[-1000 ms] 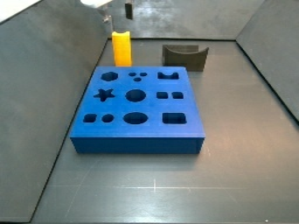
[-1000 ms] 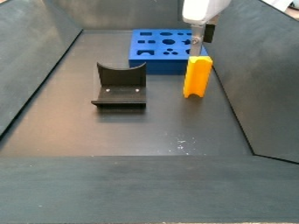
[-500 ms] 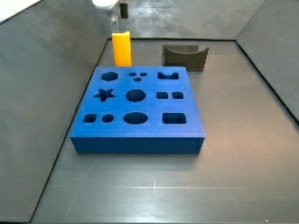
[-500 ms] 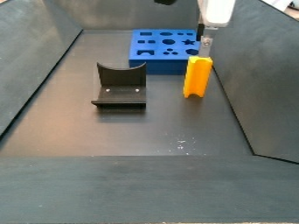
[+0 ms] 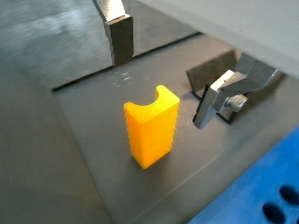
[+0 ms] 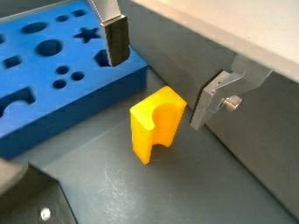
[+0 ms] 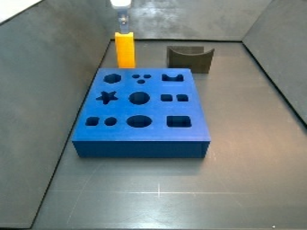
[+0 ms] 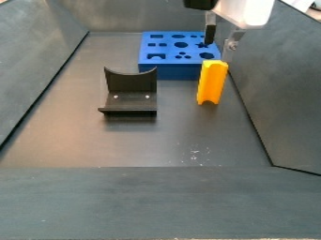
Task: Pick up the arch object. Move up. Place the arch object on the fixture. Regrasp the arch object. Rotate the arch object. Move to above the board. Insert the arch object.
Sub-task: Rotate the arch object.
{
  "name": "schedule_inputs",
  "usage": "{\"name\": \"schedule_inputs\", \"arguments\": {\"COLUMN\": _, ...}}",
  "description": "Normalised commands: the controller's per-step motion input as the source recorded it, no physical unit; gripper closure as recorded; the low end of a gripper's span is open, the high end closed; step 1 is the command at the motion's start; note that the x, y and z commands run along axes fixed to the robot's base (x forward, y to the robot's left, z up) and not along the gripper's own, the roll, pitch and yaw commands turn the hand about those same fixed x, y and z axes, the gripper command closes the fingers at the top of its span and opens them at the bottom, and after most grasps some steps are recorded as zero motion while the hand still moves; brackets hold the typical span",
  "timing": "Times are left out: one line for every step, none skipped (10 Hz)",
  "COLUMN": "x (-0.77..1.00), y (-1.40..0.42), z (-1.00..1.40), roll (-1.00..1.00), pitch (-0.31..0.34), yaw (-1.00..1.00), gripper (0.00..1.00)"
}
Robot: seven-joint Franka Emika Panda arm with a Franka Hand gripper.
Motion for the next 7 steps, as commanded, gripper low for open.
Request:
{"name": "schedule_inputs", "arguments": {"x": 0.05, "y": 0.0, "z": -0.03, "roll": 0.0, "pitch": -0.011, "yaw": 1.0, "gripper": 0.0}}
{"name": "schedule_inputs", "arguments": {"x": 0.05, "y": 0.0, "z": -0.03, "roll": 0.0, "pitch": -0.012, "yaw": 1.0, "gripper": 0.0}}
{"name": "schedule_inputs", "arguments": {"x": 0.05, "y": 0.0, "z": -0.03, "roll": 0.0, "pitch": -0.012, "yaw": 1.0, "gripper": 0.0}}
{"name": "schedule_inputs", "arguments": {"x": 0.05, "y": 0.0, "z": -0.03, "roll": 0.0, "pitch": -0.013, "yaw": 1.0, "gripper": 0.0}}
{"name": "schedule_inputs", "arguments": {"x": 0.05, "y": 0.0, "z": -0.03, "roll": 0.0, "pitch": -0.014, "yaw": 1.0, "gripper": 0.0}}
{"name": "schedule_inputs", "arguments": {"x": 0.05, "y": 0.0, "z": -0.03, "roll": 0.0, "pitch": -0.014, "yaw": 1.0, "gripper": 0.0}}
{"name": "schedule_inputs", "arguments": {"x": 0.05, "y": 0.0, "z": -0.03, "roll": 0.0, "pitch": -0.015, "yaw": 1.0, "gripper": 0.0}}
